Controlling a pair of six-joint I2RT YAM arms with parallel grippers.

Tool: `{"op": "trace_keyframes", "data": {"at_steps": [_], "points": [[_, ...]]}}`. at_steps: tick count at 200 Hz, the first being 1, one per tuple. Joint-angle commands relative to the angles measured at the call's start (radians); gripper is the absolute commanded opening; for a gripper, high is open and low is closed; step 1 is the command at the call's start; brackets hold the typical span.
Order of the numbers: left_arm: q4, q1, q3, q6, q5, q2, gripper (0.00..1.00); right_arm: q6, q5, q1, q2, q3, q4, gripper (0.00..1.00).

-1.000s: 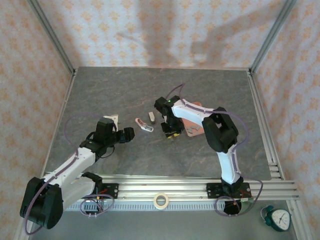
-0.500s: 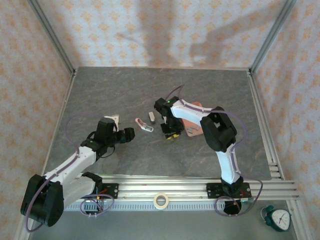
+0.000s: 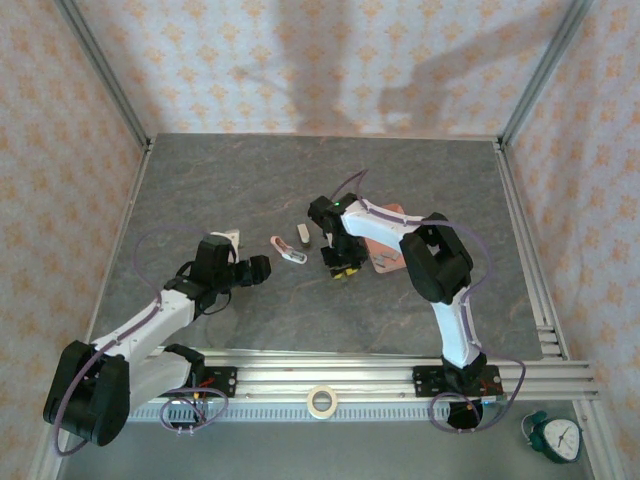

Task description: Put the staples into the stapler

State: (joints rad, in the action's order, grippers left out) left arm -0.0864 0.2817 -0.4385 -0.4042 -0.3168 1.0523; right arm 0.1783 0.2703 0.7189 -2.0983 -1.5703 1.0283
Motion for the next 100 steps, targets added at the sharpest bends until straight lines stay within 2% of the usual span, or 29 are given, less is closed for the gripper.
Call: {"op": "trace_keyframes", "data": {"at_steps": [1,100], "points": [[0.030,0.002,-0.028,-0.012,-0.013,0.008,0.78,0.003,-0.016,0.005,-0.016,-0.010,0.009,0.29],[0.026,0.002,-0.028,-0.013,-0.016,0.007,0.78,0.039,-0.078,0.011,-0.025,0.030,-0.044,0.20]]}}
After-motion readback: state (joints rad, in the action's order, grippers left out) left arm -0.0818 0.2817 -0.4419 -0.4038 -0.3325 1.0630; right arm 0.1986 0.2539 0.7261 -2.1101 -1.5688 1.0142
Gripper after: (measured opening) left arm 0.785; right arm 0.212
